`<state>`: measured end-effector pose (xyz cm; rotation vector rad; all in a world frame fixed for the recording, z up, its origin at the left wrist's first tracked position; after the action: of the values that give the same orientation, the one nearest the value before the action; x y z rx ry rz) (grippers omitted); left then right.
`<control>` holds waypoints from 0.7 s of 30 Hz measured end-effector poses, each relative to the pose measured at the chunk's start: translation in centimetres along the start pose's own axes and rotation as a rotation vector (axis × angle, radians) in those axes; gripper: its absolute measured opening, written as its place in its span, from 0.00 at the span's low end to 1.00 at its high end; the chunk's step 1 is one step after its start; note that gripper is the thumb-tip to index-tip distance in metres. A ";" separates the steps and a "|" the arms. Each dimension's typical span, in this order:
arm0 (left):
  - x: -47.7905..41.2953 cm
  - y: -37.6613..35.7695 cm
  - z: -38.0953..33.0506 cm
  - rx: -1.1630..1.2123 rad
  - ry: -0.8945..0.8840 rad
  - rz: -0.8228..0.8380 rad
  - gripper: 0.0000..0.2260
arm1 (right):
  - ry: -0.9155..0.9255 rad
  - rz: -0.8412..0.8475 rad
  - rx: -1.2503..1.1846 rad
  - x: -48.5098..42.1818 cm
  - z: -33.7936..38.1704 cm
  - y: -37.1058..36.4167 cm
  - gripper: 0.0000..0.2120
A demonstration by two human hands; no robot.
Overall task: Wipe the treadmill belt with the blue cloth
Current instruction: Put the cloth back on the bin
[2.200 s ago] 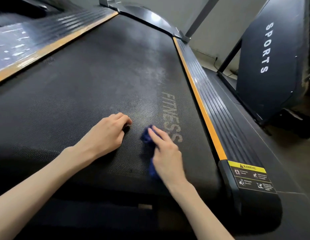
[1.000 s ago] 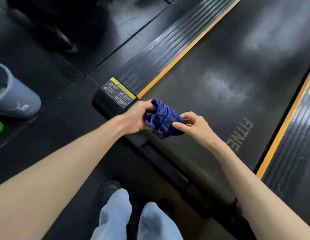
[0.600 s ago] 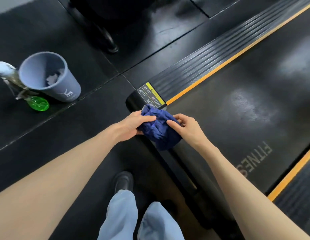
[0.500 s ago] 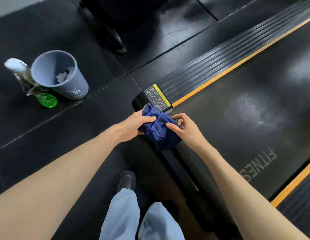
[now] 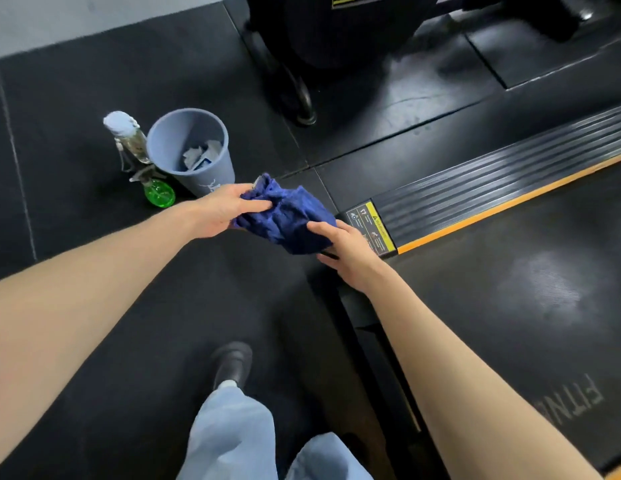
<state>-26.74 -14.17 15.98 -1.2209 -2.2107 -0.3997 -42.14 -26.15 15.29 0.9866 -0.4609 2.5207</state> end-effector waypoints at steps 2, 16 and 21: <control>-1.1 3.4 0.4 -0.002 -0.001 -0.046 0.05 | 0.029 0.005 -0.154 -2.8 0.8 -2.5 0.07; -16.7 31.2 7.0 -0.036 0.209 -0.185 0.18 | 0.038 -0.307 0.023 -29.6 4.6 -18.2 0.23; -21.7 36.2 8.3 -0.129 0.223 -0.208 0.16 | 0.023 -0.312 0.084 -36.2 4.3 -21.1 0.24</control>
<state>9.95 -5.04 -4.45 -0.9602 -2.1494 -0.7355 -5.35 -18.33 -3.71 0.9749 -0.1783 2.2821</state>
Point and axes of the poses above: each hand's wrist, its own x-axis away from the middle knuckle, its own y-axis out of the back of the hand, z = x × y, the point moved 7 cm from there along -x, towards the middle knuckle, and after that the axes turned 4 degrees about z, right-handed, at the moved point
